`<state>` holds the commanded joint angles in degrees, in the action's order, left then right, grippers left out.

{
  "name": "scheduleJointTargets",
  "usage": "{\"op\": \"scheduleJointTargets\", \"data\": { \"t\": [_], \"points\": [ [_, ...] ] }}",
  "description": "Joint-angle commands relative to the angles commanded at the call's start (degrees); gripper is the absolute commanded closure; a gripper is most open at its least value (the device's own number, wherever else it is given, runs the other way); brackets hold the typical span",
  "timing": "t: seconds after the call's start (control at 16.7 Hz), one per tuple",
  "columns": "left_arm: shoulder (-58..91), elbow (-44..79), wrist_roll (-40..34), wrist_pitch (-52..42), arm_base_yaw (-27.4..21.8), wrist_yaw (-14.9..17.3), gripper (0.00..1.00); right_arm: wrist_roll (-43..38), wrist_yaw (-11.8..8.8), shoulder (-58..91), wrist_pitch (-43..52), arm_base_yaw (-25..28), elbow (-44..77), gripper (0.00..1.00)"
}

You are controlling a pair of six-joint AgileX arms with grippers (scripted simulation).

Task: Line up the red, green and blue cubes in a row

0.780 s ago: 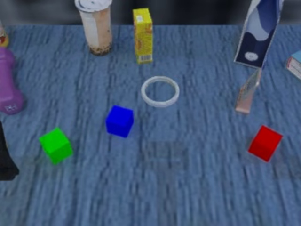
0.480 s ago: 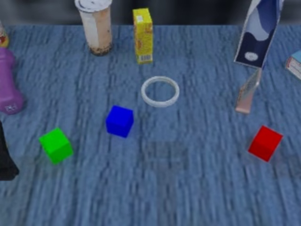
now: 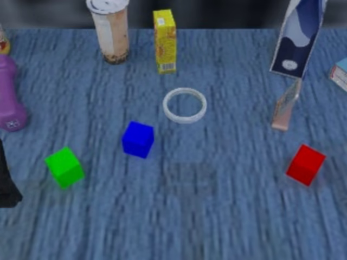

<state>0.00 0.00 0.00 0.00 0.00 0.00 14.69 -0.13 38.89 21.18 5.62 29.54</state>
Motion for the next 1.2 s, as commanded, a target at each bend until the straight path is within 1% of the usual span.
{"op": "scheduleJointTargets", "data": {
  "t": [0.42,0.66,0.9,1.2],
  "points": [
    [0.0,0.0,0.0,0.0,0.0,0.0,0.0,13.8,0.1,43.1,21.0,5.1,26.7,0.0],
    [0.0,0.0,0.0,0.0,0.0,0.0,0.0,20.0,0.2,60.6,30.1,7.3,39.1,0.0],
    [0.0,0.0,0.0,0.0,0.0,0.0,0.0,23.8,0.2,70.4,35.2,8.8,47.3,0.0],
    [0.0,0.0,0.0,0.0,0.0,0.0,0.0,24.5,0.2,72.3,36.1,9.0,48.9,0.0]
  ]
}}
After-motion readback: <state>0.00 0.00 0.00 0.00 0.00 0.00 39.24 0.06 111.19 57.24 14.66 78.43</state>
